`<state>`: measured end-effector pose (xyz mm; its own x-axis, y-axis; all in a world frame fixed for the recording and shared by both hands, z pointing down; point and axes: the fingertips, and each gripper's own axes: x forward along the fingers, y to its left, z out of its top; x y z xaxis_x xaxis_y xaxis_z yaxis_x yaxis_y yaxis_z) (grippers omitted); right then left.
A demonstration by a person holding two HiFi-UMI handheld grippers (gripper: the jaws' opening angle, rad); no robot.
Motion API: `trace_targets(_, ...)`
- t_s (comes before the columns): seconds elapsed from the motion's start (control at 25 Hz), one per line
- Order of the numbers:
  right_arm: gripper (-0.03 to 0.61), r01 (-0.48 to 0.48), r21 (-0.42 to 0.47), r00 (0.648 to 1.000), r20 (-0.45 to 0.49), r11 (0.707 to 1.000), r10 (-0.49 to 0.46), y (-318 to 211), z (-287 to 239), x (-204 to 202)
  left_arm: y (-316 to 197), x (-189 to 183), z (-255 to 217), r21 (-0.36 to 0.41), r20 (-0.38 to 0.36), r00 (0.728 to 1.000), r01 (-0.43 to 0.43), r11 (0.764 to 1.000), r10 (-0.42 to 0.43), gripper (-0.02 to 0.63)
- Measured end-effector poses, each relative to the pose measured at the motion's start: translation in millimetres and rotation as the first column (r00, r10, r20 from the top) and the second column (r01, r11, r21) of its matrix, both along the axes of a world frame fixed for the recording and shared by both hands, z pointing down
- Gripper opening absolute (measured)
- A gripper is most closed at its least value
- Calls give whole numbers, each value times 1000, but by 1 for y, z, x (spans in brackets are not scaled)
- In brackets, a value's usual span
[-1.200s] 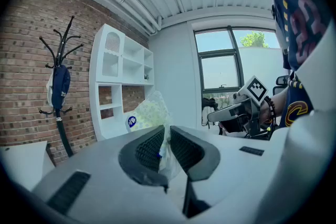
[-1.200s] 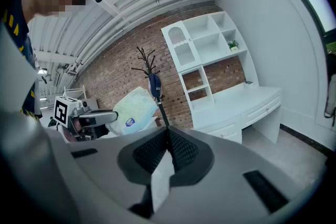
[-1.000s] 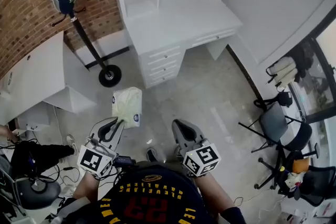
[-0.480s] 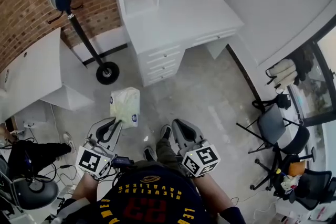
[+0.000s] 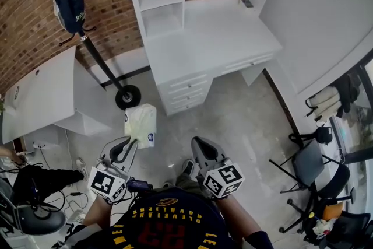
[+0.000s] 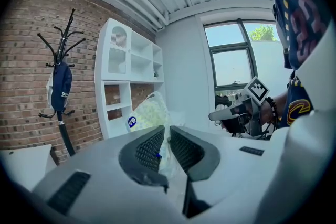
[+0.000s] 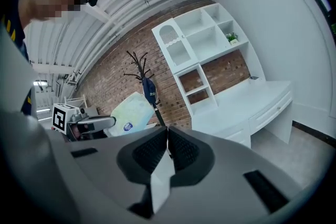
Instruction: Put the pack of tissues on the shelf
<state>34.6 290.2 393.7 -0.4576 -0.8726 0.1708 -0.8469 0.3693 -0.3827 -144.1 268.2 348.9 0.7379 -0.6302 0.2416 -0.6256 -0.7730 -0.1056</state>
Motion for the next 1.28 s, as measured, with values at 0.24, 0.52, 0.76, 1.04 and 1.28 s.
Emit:
trace_targets(0.24, 9, 15, 18, 1000, 17, 1000, -15, -44, -8, 39, -40, 36, -8, 12, 10, 1000, 22, 1000, -22, 38)
trace_targets(0.52, 9, 23, 2, 999, 44, 1000, -23, -71, -2, 70, -67, 64, -8, 12, 43, 998, 40, 999, -41, 38)
trace_targets(0.76, 9, 19, -29, 998, 63, 999, -17, -87, 9, 86, -88, 74, 2, -4, 51, 998, 46, 999, -46, 38)
trace_targets(1.04, 9, -3, -32, 998, 56, 999, 5, -116, 9, 93, -124, 81, 4, 3, 62, 998, 20, 1000, -21, 38)
trace_targets(1.28, 9, -46, -35, 998, 35, 998, 48, -160, 9, 95, -181, 77, 11, 5, 48, 999, -5, 1000, 5, 38)
